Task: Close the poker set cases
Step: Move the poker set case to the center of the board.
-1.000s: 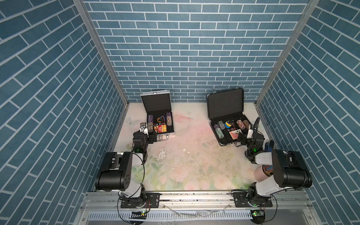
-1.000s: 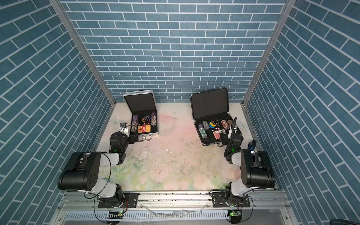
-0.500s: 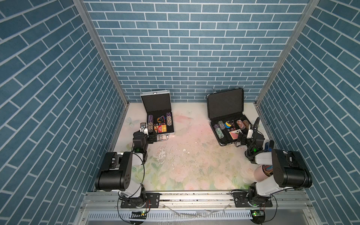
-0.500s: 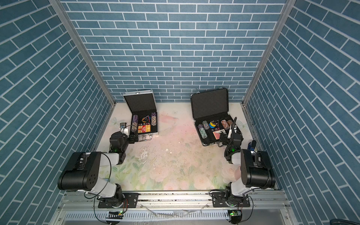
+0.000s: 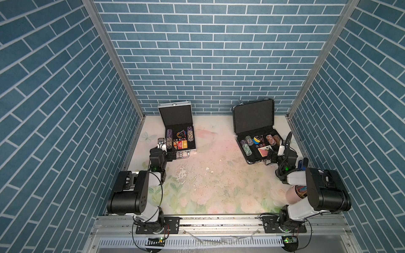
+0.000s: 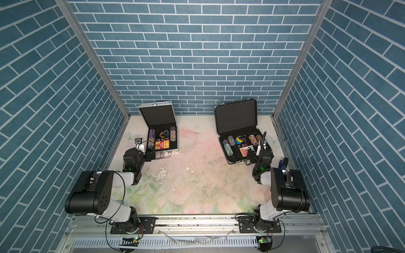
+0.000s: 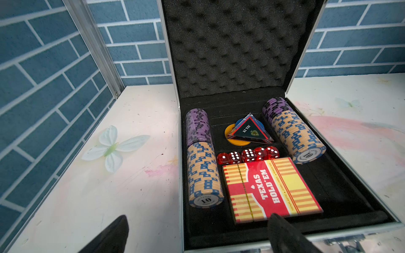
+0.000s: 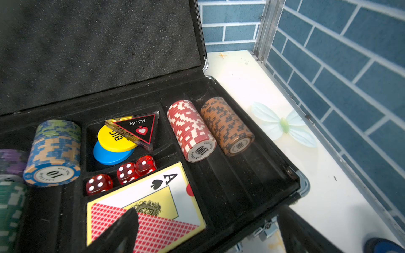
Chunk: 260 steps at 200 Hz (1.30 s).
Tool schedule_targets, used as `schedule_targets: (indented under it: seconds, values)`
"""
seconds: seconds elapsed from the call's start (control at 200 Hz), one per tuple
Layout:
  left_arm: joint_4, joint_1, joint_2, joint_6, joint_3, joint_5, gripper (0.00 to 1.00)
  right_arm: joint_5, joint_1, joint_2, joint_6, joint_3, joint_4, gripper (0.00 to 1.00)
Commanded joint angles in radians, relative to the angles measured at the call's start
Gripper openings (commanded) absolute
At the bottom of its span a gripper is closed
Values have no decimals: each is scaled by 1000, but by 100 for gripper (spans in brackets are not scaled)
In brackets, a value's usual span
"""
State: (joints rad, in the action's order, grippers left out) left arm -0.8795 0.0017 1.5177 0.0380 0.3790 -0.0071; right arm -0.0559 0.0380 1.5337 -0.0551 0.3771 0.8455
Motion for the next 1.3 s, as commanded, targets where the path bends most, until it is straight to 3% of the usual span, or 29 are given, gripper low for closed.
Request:
schedule_targets:
  seconds: [0.0,0.245,0.37,0.525,0.83,1.295]
  values:
    - [27,-3,-5,9,7,-6,99,15,2,-6,10,29,-23,99]
    - [503,1,-246,-87,140,-131,100,65,-18,-150,-26,229,-541,99]
    - [773,21,-262,-126,264,-57,98,0,-101,-221,-33,311,-759,99]
    - [953,67,-196,-164,359,53,92,-41,-221,-289,-89,379,-914,99]
    - [1082,161,28,-191,507,295,74,-6,-391,-265,-172,482,-1021,99]
    - [1183,172,198,-155,639,281,51,-11,-489,-175,-183,588,-1054,99]
